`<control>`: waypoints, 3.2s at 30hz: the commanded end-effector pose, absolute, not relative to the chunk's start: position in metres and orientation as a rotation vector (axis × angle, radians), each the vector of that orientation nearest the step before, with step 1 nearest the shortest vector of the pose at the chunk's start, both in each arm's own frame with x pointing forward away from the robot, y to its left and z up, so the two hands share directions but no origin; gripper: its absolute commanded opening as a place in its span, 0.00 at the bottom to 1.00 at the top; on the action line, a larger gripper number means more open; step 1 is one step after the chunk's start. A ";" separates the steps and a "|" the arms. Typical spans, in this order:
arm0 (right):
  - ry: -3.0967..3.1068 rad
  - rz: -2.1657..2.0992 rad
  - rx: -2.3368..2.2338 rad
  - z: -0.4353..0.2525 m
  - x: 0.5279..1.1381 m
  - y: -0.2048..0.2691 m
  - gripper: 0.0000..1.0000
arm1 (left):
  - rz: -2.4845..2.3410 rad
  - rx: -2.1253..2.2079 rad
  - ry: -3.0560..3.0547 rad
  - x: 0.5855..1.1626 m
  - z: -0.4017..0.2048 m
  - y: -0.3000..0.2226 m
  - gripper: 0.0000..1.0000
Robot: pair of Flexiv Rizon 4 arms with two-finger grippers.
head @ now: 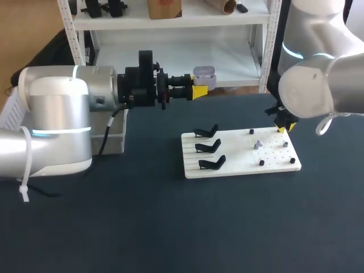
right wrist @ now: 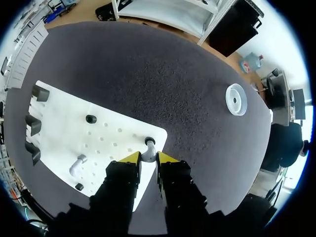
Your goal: Pick up each earbud case from the left stands, insert the matching earbuds, close the lid, and place the case in the box.
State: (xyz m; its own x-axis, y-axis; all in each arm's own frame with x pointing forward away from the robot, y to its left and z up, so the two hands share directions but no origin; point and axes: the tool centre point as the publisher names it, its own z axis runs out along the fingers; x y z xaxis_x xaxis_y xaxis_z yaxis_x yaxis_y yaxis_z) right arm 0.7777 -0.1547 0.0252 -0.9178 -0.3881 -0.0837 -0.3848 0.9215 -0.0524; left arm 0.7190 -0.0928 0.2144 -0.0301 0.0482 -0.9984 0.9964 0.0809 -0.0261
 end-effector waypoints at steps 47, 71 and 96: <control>3.130 0.012 0.069 0.177 0.666 -0.085 0.00 | -1.143 1.167 1.302 0.717 0.214 -0.093 0.00; 3.137 -0.065 0.536 0.204 0.648 -0.046 0.00 | -1.143 1.167 1.302 0.717 0.214 -0.093 0.00; 3.093 -0.092 0.743 0.299 0.694 0.034 0.00 | -1.143 1.167 1.302 0.717 0.214 -0.093 0.00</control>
State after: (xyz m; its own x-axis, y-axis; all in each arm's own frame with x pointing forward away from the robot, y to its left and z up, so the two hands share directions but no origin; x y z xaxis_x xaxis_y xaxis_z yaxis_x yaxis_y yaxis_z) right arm 0.6887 0.0272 0.2939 -0.8932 0.4493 0.0188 0.4496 0.8930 0.0184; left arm 0.7186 -0.0926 0.2145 -0.0300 0.0480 -0.9984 0.9963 0.0814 -0.0261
